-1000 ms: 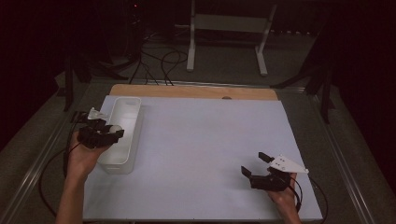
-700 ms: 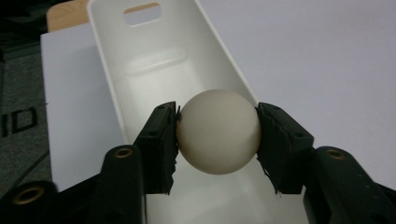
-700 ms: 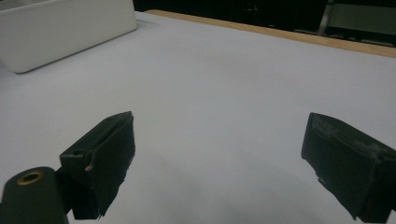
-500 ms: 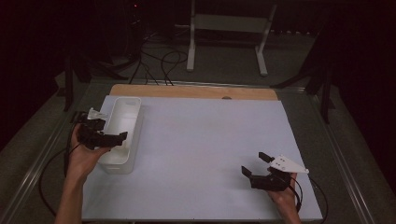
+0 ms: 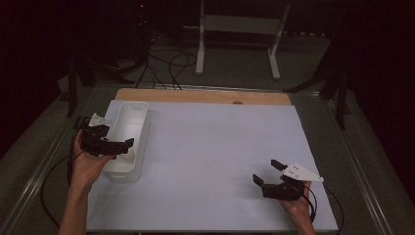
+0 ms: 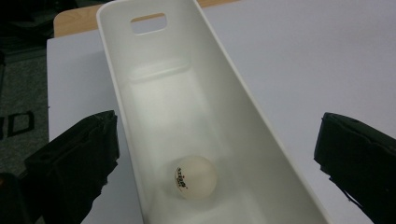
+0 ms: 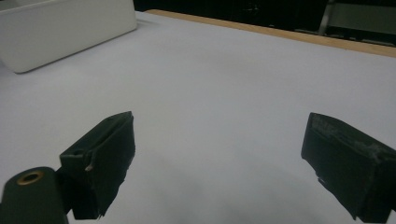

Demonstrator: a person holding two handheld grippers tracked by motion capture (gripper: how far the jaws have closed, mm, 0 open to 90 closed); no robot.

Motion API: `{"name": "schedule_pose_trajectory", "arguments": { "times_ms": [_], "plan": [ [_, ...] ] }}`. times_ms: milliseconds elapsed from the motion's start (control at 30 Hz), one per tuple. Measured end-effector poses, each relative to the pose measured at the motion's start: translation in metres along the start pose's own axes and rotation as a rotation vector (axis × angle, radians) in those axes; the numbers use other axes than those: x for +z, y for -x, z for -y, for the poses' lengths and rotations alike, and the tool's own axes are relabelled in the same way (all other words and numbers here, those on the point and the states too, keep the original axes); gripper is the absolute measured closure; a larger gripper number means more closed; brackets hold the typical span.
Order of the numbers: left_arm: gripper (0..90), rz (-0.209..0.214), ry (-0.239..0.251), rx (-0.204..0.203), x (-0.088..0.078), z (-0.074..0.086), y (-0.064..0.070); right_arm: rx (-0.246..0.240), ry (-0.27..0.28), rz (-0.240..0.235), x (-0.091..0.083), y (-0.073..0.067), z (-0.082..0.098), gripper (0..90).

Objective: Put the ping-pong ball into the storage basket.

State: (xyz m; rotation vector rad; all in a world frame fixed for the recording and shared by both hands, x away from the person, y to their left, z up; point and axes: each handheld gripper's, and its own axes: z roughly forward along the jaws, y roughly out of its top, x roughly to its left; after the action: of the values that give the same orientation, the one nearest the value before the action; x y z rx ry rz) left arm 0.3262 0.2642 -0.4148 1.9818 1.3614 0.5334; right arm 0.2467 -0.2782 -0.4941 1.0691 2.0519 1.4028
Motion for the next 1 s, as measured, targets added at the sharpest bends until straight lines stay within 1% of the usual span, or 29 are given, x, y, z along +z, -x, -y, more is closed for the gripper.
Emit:
{"name": "schedule_pose_trajectory", "arguments": {
  "times_ms": [533,633,1000],
  "plan": [
    [0.6,0.021,0.042,0.013,-0.0020,0.0000,0.0021,0.001,0.004,-0.001,-0.0005,0.0011,0.0002,9.5],
    [0.6,0.028,0.053,0.010,-0.0030,0.0002,0.0024,0.001,0.003,0.000,-0.0008,0.0013,0.0000,9.5],
    [0.4,0.046,0.072,0.038,-0.0020,0.0020,0.0074,-0.001,0.003,0.002,-0.0006,0.0017,0.0004,9.5]
  ]
}}
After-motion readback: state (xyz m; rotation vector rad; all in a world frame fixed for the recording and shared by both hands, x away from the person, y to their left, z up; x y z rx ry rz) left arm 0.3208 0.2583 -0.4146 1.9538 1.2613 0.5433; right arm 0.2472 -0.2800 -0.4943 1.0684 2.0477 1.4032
